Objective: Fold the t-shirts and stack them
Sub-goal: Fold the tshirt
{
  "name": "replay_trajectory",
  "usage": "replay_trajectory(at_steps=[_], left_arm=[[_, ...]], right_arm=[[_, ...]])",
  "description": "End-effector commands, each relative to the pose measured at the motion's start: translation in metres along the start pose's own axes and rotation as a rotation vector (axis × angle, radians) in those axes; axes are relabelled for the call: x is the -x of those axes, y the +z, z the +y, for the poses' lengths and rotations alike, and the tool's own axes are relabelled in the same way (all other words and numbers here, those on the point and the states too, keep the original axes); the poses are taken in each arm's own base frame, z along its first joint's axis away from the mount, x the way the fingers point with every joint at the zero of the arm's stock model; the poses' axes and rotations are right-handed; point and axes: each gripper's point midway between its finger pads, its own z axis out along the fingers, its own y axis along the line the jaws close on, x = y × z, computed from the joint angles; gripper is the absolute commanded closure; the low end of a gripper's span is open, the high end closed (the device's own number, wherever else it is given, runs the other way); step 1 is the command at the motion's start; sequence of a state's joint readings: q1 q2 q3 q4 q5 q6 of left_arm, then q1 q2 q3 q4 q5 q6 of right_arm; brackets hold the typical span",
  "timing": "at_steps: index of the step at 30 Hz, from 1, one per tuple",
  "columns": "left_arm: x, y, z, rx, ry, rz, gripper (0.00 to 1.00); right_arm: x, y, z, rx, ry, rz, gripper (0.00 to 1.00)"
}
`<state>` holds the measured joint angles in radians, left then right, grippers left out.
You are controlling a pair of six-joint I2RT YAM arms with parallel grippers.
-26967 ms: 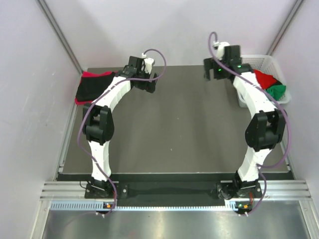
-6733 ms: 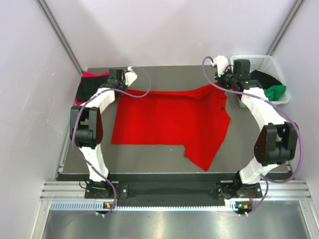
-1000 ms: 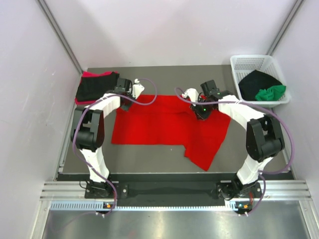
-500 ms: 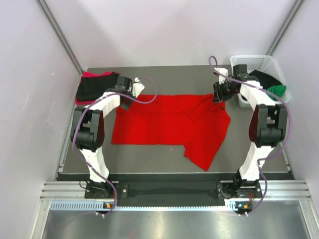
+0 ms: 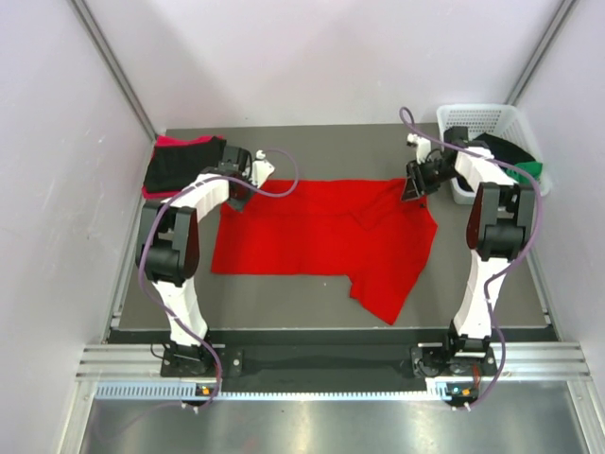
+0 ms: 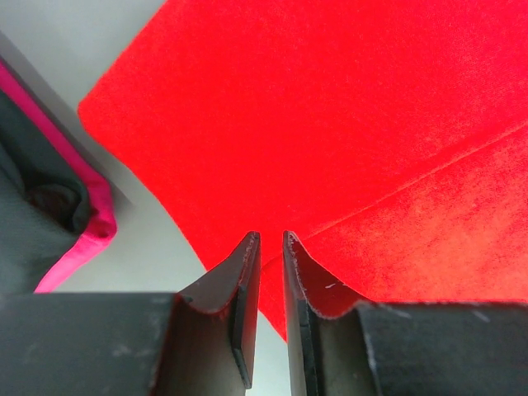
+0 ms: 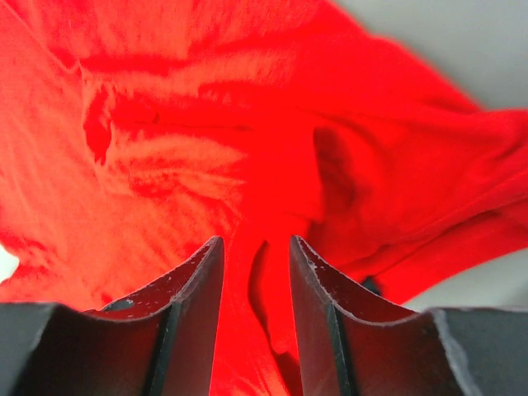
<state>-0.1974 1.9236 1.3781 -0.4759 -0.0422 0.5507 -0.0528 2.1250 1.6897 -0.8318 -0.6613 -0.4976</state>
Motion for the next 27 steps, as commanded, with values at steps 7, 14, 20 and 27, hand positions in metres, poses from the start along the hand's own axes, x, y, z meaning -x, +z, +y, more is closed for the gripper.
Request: replay_trajectory(at_steps=[7, 14, 20, 27], left_arm=[[0.012, 0.002, 0.009, 0.007, 0.007, -0.014, 0.78], [0.012, 0.008, 0.009, 0.005, 0.004, -0.008, 0.78], [0.011, 0.011, 0.009, 0.007, 0.005, -0.001, 0.78], [0.011, 0.012, 0.009, 0.007, 0.010, 0.001, 0.78]], right_arm=[[0.020, 0.003, -0.022, -0.008, -0.016, -0.046, 0.60], [0.030, 0.008, -0.032, -0.016, -0.008, -0.055, 0.59], [0.030, 0.011, -0.032, -0.003, -0.001, -0.055, 0.67], [0.020, 0.004, -0.016, 0.035, 0.012, -0.047, 0.90]])
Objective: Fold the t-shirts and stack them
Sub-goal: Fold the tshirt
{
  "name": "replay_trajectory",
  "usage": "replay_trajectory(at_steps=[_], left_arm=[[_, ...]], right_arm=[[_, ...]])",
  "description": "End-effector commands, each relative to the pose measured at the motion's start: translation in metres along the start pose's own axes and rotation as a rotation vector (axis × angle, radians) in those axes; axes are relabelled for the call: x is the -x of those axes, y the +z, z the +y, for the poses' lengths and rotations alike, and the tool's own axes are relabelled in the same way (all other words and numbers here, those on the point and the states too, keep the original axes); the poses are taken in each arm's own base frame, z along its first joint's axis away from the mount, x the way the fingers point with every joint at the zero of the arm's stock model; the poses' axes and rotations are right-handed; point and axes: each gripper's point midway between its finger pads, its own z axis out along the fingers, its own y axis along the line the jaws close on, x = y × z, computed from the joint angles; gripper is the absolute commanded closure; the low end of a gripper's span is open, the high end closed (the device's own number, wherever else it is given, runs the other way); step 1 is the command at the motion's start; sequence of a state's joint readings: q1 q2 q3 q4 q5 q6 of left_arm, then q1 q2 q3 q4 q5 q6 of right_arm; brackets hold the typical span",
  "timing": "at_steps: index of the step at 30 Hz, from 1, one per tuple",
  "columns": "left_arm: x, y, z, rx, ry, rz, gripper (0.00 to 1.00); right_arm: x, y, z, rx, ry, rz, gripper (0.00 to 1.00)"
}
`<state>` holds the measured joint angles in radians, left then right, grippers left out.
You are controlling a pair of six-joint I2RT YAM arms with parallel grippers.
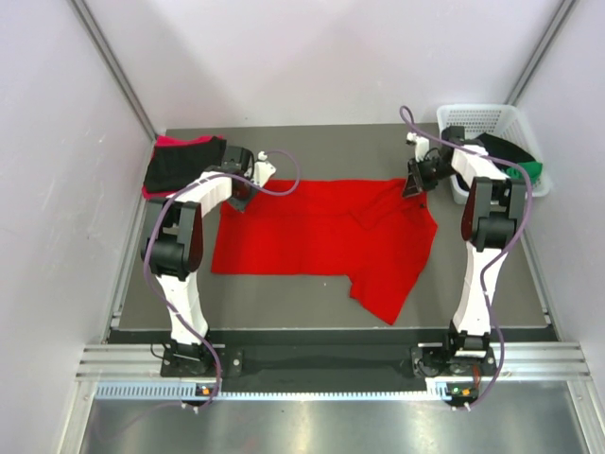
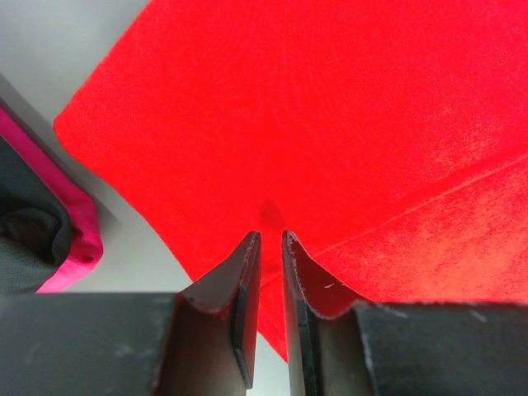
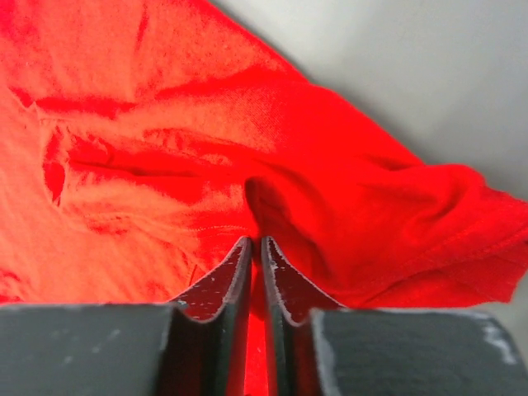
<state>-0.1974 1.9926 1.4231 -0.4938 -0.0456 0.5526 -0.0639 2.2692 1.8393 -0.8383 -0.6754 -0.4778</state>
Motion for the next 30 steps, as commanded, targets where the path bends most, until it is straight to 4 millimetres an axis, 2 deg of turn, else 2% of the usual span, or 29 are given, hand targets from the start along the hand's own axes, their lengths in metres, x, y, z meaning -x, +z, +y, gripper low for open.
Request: replay_trajectory(at_steps=[1, 3, 10, 15, 25, 30], left_arm=[[0.015, -0.006, 0.012, 0.030, 0.006, -0.039, 0.79], [0.015, -0.006, 0.012, 0.031, 0.006, -0.038, 0.79], [0.017, -0.005, 0.011, 0.025, -0.006, -0.051, 0.79], [0.018, -0.004, 0.009, 0.016, -0.014, -0.060, 0.79], [0.019, -0.011, 0.012, 0.034, -0.016, -0.076, 0.80], [0.015, -0.014, 0.012, 0.041, -0.016, -0.076, 0.80]], right_arm=[[0.005, -0.021, 0.019, 0.032, -0.017, -0.034, 0.91], [0.008, -0.033, 0.029, 0.028, -0.035, -0.049, 0.93], [-0.003, -0.071, 0.065, 0.055, -0.022, -0.058, 0.96], [-0.006, -0.085, 0.085, 0.069, -0.001, -0.067, 0.96], [-0.053, -0.089, 0.116, 0.118, 0.053, 0.001, 0.96], [-0.065, -0.091, 0.129, 0.142, 0.078, 0.011, 0.96]])
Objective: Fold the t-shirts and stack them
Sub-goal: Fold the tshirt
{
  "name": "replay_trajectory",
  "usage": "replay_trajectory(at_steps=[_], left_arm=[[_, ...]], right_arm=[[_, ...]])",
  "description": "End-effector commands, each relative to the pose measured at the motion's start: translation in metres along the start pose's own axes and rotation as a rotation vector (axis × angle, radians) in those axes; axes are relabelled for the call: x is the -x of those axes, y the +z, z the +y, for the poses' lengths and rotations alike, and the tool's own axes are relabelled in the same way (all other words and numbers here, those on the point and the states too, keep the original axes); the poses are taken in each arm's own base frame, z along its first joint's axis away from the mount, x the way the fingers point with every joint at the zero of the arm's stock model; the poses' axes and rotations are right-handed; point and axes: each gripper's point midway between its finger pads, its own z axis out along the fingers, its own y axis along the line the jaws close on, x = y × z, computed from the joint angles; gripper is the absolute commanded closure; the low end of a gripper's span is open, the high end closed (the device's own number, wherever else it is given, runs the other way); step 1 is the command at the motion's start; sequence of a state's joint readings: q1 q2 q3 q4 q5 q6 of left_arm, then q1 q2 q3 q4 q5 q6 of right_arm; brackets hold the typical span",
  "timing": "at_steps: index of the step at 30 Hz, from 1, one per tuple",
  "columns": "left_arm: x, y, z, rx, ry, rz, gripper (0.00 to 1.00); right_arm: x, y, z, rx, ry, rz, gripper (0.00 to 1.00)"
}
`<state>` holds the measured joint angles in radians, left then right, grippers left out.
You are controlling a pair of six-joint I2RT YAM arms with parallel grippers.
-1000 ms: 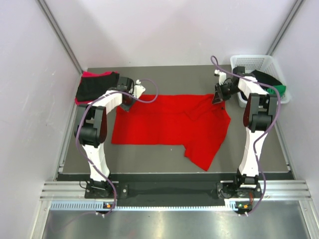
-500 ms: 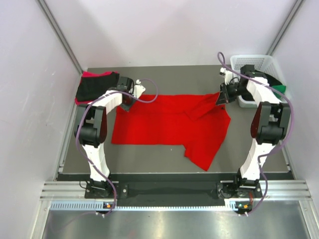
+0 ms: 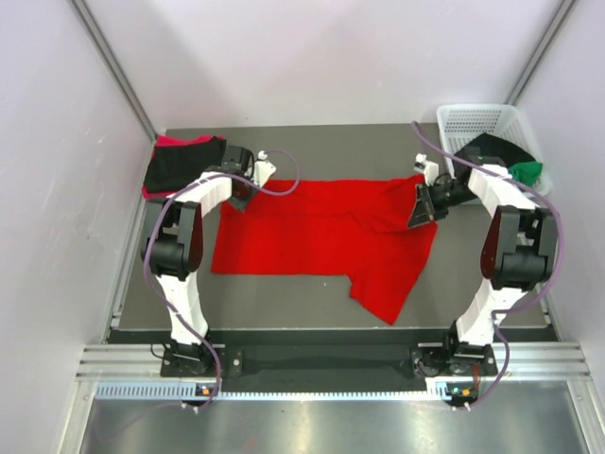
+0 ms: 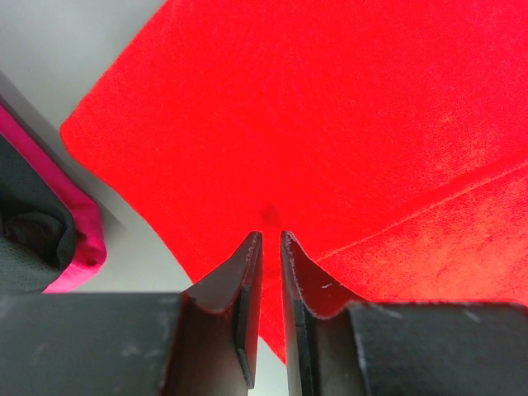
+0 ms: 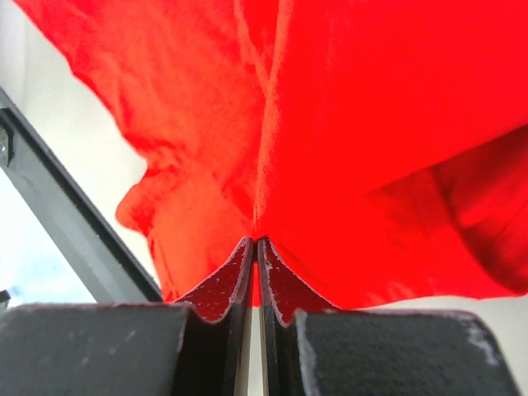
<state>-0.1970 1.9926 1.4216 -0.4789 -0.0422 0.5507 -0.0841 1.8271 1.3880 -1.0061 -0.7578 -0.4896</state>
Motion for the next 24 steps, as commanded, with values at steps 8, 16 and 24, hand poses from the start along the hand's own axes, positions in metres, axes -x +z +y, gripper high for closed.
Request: replay_trajectory(at_steps=[8, 16, 24], left_arm=[[0.011, -0.015, 0.013, 0.039, -0.016, -0.065, 0.80], [0.015, -0.017, 0.016, 0.046, -0.020, -0.073, 0.80], [0.014, -0.021, 0.016, 0.052, -0.018, -0.071, 0.80]], right_arm=[[0.001, -0.021, 0.030, 0.027, -0.031, -0.055, 0.95], [-0.004, -0.030, 0.029, -0.010, -0.089, -0.027, 0.65], [0.064, -0.057, 0.037, -0.265, -0.546, -0.137, 0.69]])
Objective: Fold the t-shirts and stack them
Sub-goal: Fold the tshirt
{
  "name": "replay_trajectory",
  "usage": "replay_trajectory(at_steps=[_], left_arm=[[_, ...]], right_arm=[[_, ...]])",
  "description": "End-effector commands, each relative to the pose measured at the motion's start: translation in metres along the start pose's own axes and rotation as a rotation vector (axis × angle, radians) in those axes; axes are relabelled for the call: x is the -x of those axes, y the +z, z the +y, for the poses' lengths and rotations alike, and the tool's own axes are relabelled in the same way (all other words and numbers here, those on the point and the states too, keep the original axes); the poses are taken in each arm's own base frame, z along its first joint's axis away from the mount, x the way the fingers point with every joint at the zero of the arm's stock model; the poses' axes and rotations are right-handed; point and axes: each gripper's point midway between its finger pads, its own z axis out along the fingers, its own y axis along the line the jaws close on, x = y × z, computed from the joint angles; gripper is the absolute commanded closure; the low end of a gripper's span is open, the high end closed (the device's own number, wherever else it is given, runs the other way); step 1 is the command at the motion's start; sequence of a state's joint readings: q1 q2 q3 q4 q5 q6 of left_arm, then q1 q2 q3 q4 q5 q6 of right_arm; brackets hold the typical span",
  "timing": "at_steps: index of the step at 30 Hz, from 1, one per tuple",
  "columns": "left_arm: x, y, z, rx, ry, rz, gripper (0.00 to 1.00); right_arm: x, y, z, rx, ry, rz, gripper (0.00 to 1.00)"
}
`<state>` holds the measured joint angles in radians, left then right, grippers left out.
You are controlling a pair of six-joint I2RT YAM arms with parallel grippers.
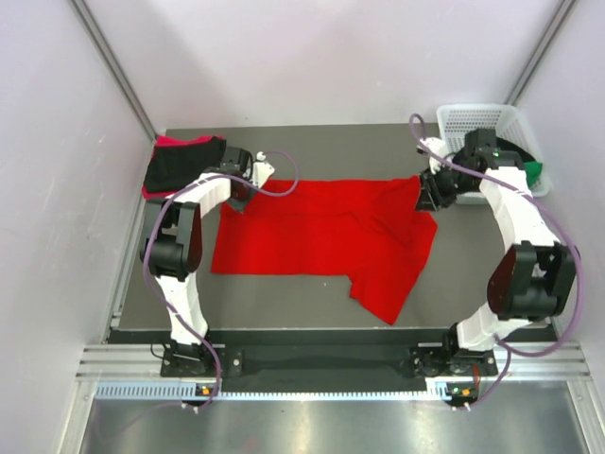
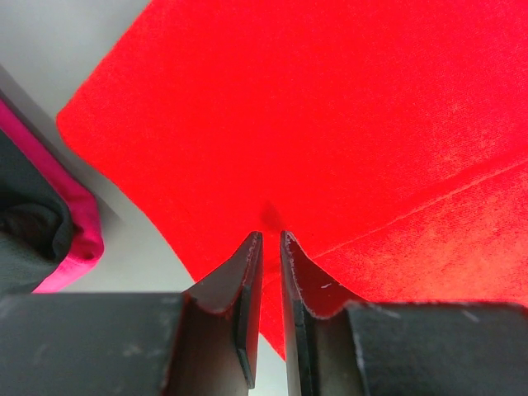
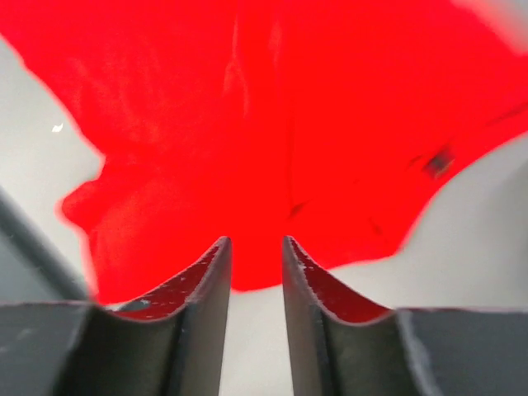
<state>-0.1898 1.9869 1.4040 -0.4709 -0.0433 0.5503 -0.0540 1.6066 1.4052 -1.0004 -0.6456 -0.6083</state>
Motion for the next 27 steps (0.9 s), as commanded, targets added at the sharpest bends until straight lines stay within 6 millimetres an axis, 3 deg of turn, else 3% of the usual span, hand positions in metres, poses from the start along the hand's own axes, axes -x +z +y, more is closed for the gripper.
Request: replay_trajectory(at_steps=[1, 3, 8, 13, 20, 27], left_arm=[[0.020, -0.021, 0.015, 0.050, -0.013, -0.079, 0.80], [0.020, -0.022, 0.015, 0.049, -0.013, -0.077, 0.80], [0.019, -0.025, 0.017, 0.057, -0.011, -0.075, 0.80], [0.014, -0.022, 0.014, 0.052, -0.012, -0.061, 0.80], [0.013, -0.020, 0.013, 0.050, -0.014, -0.057, 0.80], [0.011, -0.016, 0.012, 0.046, -0.016, -0.052, 0.80]], right_arm=[[0.038, 0.004, 0.002, -0.071, -0.283, -0.031, 0.71], [0.033, 0.030, 0.011, -0.020, -0.327, 0.005, 0.77], [0.024, 0.075, 0.040, 0.098, -0.434, 0.059, 0.79], [0.013, 0.113, 0.042, 0.164, -0.424, 0.131, 0.78], [0.008, 0.150, 0.038, 0.196, -0.388, 0.176, 0.72], [0.018, 0.169, 0.039, 0.200, -0.395, 0.171, 0.69]])
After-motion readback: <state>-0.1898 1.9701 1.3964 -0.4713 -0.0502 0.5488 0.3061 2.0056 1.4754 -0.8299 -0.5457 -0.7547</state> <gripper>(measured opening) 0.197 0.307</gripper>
